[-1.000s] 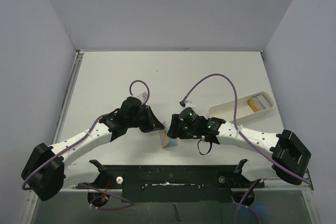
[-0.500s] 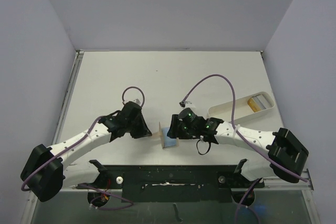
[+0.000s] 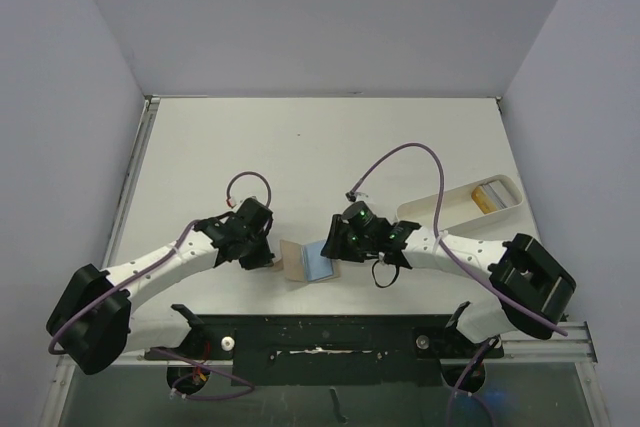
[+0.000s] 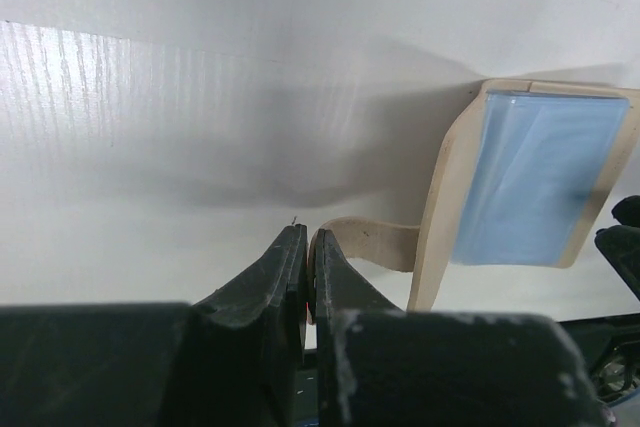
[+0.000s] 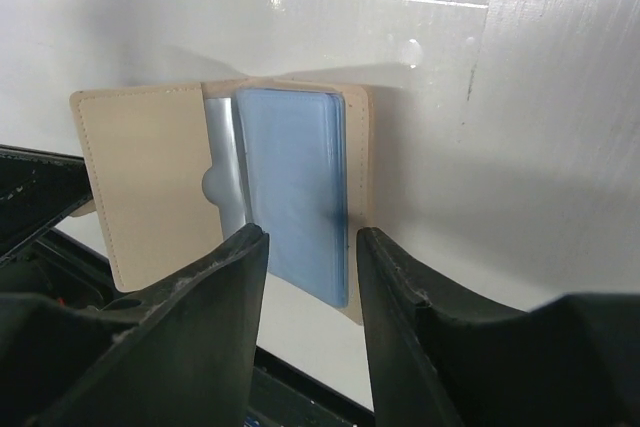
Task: Put the credit cards into the card holder
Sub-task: Open the card holder at the center of the board.
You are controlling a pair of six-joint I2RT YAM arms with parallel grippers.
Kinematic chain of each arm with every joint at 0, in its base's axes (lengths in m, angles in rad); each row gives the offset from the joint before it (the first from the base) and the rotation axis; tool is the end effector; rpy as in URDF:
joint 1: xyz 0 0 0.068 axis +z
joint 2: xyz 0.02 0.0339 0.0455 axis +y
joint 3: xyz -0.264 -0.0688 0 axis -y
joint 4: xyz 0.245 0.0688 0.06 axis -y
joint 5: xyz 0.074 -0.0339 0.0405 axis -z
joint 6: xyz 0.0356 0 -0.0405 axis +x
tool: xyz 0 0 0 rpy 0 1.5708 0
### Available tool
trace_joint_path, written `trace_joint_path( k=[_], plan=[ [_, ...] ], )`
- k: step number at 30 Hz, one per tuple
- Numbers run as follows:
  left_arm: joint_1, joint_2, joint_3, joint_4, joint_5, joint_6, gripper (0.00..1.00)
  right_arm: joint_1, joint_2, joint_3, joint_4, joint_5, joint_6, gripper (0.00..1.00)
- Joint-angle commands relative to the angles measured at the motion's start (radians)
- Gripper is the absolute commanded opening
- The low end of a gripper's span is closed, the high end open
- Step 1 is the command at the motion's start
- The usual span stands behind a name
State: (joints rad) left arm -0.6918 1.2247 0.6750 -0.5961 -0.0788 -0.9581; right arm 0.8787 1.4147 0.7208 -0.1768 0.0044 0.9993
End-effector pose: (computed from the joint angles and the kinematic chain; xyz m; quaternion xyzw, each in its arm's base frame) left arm 0.1680 -0.1355 0.1853 -0.1379 0.9670 -0.1287 0.1713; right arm 0.1764 0.2126 0.1799 0.0574 0.9376 0.2755 0.2042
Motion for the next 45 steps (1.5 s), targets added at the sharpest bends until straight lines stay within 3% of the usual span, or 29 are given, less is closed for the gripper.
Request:
trace_joint_path(
  k=[1, 5, 13, 28, 37, 45],
  plan=[
    [0.005, 0.015, 0.013, 0.009, -0.029, 0.012, 0.00, -0.018, 0.008, -0.004, 0.063, -0.017, -0.005, 0.43],
    [0.005, 0.038, 0.008, 0.012, -0.036, 0.014, 0.00, -0.025, 0.006, -0.019, 0.064, -0.018, -0.005, 0.50],
    [0.005, 0.071, -0.010, 0.030, -0.045, 0.012, 0.00, -0.046, -0.012, -0.066, 0.094, -0.043, 0.009, 0.47],
    [0.006, 0.094, -0.014, 0.072, -0.017, 0.010, 0.00, -0.084, -0.027, -0.148, 0.304, -0.183, 0.051, 0.23],
    [0.006, 0.101, -0.022, 0.115, 0.033, 0.015, 0.00, -0.091, -0.065, -0.149, 0.315, -0.206, 0.052, 0.00],
    [0.008, 0.104, 0.162, -0.026, -0.011, 0.057, 0.31, -0.090, -0.179, -0.100, 0.107, -0.108, -0.014, 0.00]
  ],
)
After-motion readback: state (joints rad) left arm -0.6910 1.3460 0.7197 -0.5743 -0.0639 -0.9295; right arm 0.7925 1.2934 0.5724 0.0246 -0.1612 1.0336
